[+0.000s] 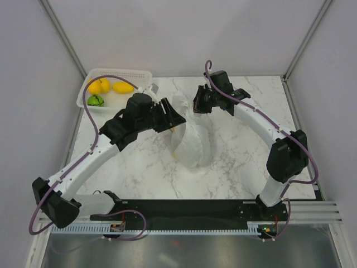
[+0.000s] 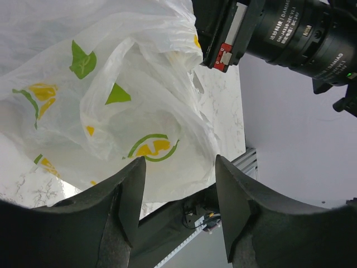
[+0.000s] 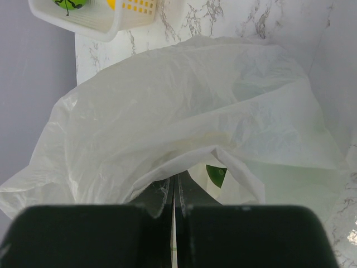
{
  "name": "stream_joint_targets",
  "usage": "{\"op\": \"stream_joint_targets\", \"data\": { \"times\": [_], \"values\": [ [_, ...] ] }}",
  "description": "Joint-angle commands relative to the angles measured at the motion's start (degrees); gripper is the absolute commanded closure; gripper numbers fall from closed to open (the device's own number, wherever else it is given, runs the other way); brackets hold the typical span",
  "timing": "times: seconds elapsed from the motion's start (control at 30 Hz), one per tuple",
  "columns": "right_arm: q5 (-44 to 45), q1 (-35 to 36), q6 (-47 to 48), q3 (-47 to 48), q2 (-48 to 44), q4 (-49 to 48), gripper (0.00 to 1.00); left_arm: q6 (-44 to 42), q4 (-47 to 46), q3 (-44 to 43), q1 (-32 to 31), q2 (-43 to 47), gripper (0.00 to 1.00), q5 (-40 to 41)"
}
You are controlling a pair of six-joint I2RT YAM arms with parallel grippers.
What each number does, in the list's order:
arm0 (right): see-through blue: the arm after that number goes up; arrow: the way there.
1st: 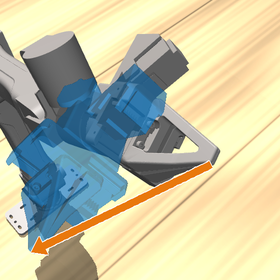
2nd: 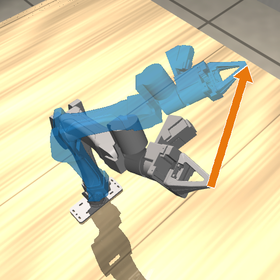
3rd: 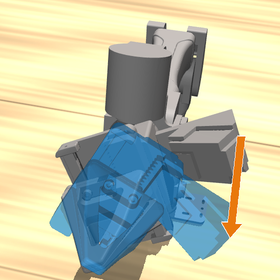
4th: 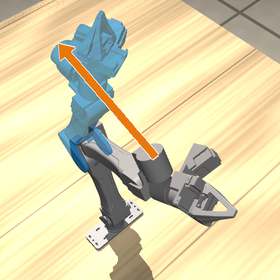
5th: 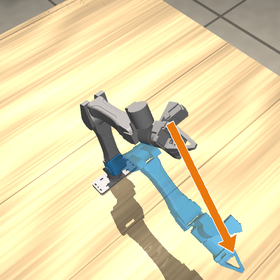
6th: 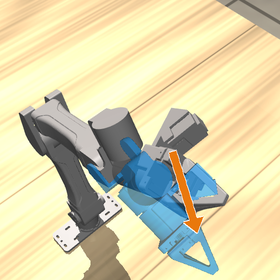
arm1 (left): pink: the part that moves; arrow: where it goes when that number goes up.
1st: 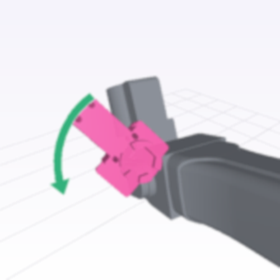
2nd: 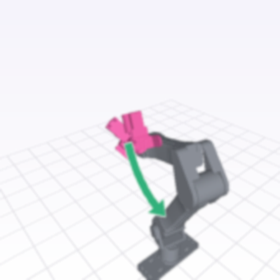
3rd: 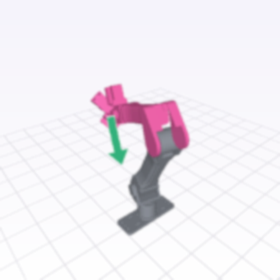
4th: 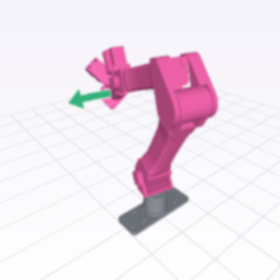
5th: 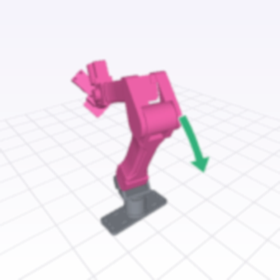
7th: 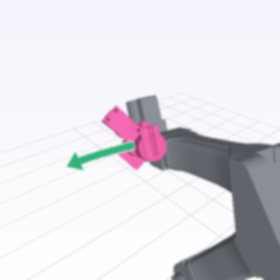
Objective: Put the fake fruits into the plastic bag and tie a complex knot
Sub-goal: Tie the plastic bag at the center of the board.
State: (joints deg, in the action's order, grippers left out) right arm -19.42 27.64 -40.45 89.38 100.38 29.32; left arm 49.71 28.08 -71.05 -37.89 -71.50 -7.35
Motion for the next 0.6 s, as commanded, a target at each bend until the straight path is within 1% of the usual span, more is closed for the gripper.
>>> {"op": "stream_joint_targets", "data": {
  "times": [0.0, 0.1, 0.13, 0.17, 0.2, 0.27, 0.3, 0.33, 0.57],
  "values": [
    [0.9, 0.3, 0.8, 1.3, -1.4, -0.4, 1.00, 2.8, -4.6, 1.5, 0.6, 3.7, 0.40, 1.3],
    [0.9, 0.2, 0.8, 1.5, -1.2, -0.4, 1.00, 3.2, -4.7, 3.4, 1.1, 4.5, 0.42, 0.8],
    [0.8, 0.0, 0.8, 1.5, -1.3, -0.3, 1.00, 4.2, -4.9, 3.9, 1.4, 4.8, 0.45, 0.5],
    [0.9, 0.2, 0.8, 1.6, -1.2, -0.3, 1.00, 4.6, -5.0, 4.9, 1.6, 5.1, 0.45, 0.4],
    [0.8, 0.1, 0.9, 1.6, -1.2, -0.3, 1.00, 4.9, -5.0, 5.4, 1.7, 5.5, 0.47, 0.4],
    [0.9, 0.1, 0.9, 1.7, -1.1, -0.3, 1.00, 5.7, -5.5, 6.5, 2.3, 5.9, 0.48, 0.3],
    [1.0, 0.1, 0.9, 1.7, -1.1, -0.3, 1.00, 6.0, -5.7, 6.8, 2.4, 6.0, 0.52, 0.1],
    [0.9, 0.1, 0.8, 1.7, -1.1, -0.3, 1.00, 6.2, -5.8, 7.1, 2.6, 5.6, 0.53, -0.2],
    [1.0, 0.1, 0.8, 1.8, -1.1, -0.3, 1.00, 5.0, -8.3, 5.2, 2.6, 1.4, 0.50, -3.4]
  ]
}}
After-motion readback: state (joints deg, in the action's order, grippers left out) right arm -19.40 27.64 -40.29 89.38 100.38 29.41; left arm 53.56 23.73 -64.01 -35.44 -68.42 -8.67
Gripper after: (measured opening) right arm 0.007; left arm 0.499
